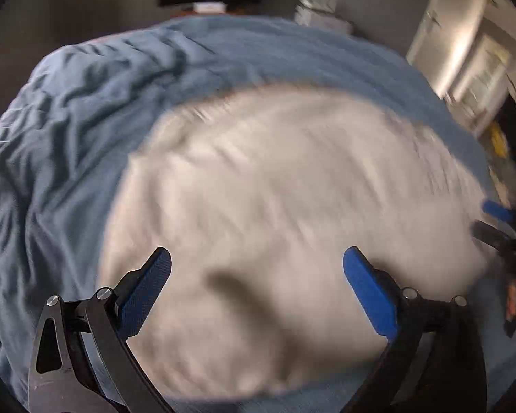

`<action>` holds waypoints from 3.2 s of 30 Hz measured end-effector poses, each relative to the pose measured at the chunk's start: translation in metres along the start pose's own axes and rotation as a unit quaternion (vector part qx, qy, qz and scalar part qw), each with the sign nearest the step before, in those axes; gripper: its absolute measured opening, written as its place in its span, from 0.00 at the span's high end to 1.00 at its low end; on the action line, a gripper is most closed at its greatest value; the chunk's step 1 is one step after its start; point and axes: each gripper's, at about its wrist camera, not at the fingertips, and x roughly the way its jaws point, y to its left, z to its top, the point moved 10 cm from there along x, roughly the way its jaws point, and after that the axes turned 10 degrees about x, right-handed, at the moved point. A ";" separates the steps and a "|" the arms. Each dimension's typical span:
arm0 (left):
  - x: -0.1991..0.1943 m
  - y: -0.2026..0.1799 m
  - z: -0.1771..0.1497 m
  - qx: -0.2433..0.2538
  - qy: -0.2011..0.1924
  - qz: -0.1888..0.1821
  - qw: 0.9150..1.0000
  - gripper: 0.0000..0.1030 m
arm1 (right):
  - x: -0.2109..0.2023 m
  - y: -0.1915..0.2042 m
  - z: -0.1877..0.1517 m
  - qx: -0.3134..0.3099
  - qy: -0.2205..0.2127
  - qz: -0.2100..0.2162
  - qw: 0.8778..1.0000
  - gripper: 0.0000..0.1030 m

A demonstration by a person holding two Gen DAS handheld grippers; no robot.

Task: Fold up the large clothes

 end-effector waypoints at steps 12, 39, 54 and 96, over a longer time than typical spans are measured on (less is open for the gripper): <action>-0.013 0.065 -0.086 -0.166 0.039 0.023 0.985 0.06 | -0.038 -0.172 -0.070 0.281 0.030 -0.101 0.954 0.07; -0.045 -0.043 -0.116 -0.052 0.017 0.039 0.998 0.06 | -0.071 -0.030 -0.126 0.089 0.007 -0.088 0.992 0.07; -0.047 -0.048 -0.114 -0.039 0.014 0.048 0.998 0.06 | -0.071 -0.029 -0.123 0.077 0.004 -0.092 0.993 0.07; -0.046 -0.048 -0.114 -0.040 0.014 0.063 0.997 0.06 | -0.070 -0.028 -0.122 0.074 0.005 -0.093 0.993 0.07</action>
